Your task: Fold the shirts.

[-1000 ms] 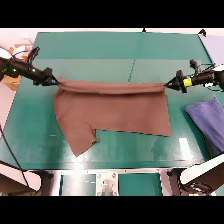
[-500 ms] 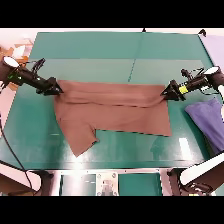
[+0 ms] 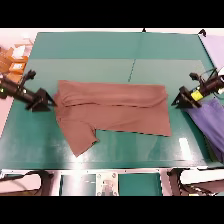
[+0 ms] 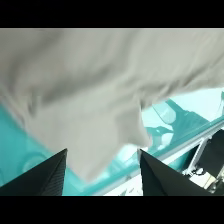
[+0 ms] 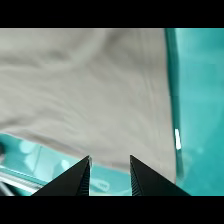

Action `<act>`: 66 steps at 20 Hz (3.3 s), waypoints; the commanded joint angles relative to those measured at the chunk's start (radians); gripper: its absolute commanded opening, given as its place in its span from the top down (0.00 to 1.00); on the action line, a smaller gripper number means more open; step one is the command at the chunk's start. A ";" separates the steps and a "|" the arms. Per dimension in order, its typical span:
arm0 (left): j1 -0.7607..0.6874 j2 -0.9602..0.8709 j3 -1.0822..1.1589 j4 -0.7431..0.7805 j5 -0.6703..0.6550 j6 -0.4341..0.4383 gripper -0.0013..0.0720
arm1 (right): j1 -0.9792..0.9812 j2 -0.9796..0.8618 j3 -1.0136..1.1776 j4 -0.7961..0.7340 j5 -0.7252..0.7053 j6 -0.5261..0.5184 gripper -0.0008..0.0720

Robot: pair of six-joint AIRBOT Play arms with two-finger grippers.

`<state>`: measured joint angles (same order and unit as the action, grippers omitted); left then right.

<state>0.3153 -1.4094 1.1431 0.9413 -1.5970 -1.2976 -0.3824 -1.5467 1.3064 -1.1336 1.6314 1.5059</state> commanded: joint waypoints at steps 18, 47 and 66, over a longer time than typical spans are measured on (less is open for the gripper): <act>-0.148 0.390 -0.842 -0.445 0.755 0.097 0.71 | 0.000 0.439 -0.886 0.165 -0.539 0.042 0.40; -0.175 0.390 -0.713 -0.349 0.528 0.183 0.95 | 0.051 0.627 -1.094 0.480 -0.884 0.106 0.84; -0.175 0.641 -0.269 -0.023 0.261 -0.129 0.95 | -0.119 0.666 -0.619 0.270 -0.472 0.026 0.97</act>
<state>0.1398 -0.7227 0.7738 0.9165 -1.3605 -1.4277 -0.5240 -0.8196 0.5953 -0.9268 1.1767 1.5501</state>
